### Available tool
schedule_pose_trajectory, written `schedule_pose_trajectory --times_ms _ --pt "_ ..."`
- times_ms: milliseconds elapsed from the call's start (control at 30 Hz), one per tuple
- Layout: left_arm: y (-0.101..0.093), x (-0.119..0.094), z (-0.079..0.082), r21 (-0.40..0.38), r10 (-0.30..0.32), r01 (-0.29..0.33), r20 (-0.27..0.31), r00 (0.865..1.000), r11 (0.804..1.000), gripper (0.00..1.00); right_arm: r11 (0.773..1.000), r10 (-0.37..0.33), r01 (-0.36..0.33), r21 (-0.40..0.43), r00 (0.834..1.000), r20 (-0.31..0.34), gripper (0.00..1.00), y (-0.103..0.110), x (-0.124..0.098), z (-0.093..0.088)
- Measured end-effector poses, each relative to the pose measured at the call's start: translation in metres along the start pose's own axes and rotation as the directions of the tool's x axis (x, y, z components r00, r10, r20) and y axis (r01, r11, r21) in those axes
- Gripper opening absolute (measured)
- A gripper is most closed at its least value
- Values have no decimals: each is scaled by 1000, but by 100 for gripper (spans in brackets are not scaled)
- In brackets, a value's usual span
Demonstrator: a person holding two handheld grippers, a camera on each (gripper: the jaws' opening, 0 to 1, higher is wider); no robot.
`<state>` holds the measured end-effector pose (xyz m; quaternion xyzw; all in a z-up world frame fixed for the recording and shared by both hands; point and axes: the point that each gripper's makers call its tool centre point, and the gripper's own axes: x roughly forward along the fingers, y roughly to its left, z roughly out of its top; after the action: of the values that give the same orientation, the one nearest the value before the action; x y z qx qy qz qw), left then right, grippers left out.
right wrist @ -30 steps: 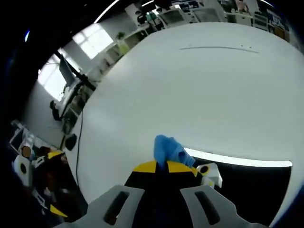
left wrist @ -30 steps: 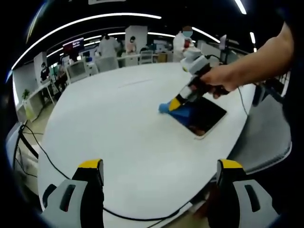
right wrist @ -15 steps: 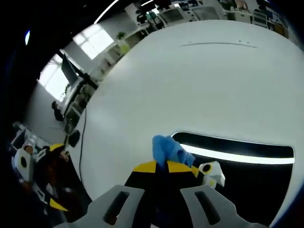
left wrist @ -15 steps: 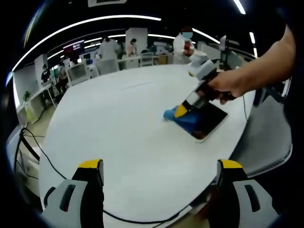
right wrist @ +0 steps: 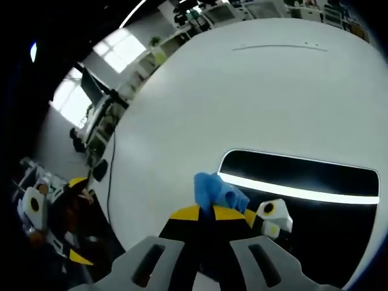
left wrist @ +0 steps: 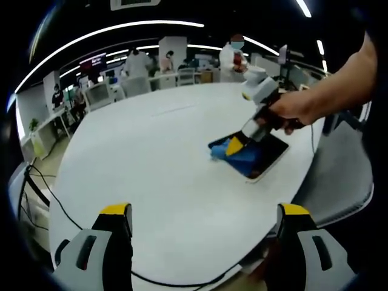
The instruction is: Wipe the mirror surface with the cleaning cloth until all visible marks leave the cleaned area.
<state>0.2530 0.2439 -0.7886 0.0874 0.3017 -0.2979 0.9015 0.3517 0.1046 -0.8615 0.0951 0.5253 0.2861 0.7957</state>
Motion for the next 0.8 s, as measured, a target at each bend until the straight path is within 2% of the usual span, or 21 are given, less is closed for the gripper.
schedule_pose_trajectory --times_ms 367,567,800 --pt "-1 -1 -1 8 2 -2 -8 1000 1000 99 1000 9 -8 -16 1000 2 1 -3 -2 1" --pt "2 -1 0 -1 13 -13 0 1000 1000 99 1000 4 -4 -10 1000 14 1 -11 -7 1" --pt "-5 3 0 -5 6 -6 5 1000 1000 99 1000 1 -1 -1 1000 30 1 -20 -14 0"
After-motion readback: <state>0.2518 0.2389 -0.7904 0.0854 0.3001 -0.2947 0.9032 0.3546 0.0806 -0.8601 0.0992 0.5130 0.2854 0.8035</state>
